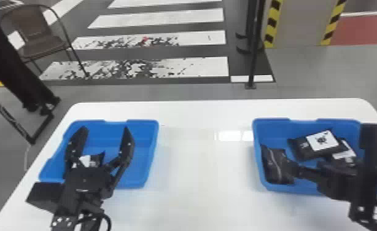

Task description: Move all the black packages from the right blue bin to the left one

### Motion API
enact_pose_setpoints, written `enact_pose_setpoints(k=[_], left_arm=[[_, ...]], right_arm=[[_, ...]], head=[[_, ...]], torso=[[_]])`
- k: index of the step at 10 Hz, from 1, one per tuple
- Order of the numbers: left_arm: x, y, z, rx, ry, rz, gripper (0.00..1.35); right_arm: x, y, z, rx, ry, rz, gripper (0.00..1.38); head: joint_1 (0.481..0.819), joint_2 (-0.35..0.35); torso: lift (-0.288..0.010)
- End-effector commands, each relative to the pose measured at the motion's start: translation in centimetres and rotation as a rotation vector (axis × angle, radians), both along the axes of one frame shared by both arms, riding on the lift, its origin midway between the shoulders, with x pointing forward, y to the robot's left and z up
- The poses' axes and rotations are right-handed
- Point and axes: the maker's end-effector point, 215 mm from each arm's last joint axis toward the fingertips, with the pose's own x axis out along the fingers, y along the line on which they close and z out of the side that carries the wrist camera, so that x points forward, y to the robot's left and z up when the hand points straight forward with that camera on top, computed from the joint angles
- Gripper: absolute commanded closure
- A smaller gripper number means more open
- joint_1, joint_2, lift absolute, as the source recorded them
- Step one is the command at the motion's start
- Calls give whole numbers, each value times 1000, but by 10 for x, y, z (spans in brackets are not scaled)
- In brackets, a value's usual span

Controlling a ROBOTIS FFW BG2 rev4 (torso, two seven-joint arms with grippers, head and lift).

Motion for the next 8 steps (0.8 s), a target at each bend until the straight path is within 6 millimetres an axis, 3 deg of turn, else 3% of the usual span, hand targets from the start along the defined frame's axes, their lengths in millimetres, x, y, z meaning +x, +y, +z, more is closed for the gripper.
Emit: enact_pose_setpoints(k=[1, 4, 8], left_arm=[[0, 0, 0, 0, -1, 0, 202], [1, -1, 4, 2, -12, -4, 197], [0, -1, 4, 7, -12, -3, 197]], right_arm=[[7, -1, -11, 7, 22, -9, 167], [18, 0, -37, 27, 82, -24, 183], [4, 26, -48, 64, 136, 30, 234]], head=[[695, 126], [695, 117], [695, 137]], torso=[[-154], [-154], [-154]])
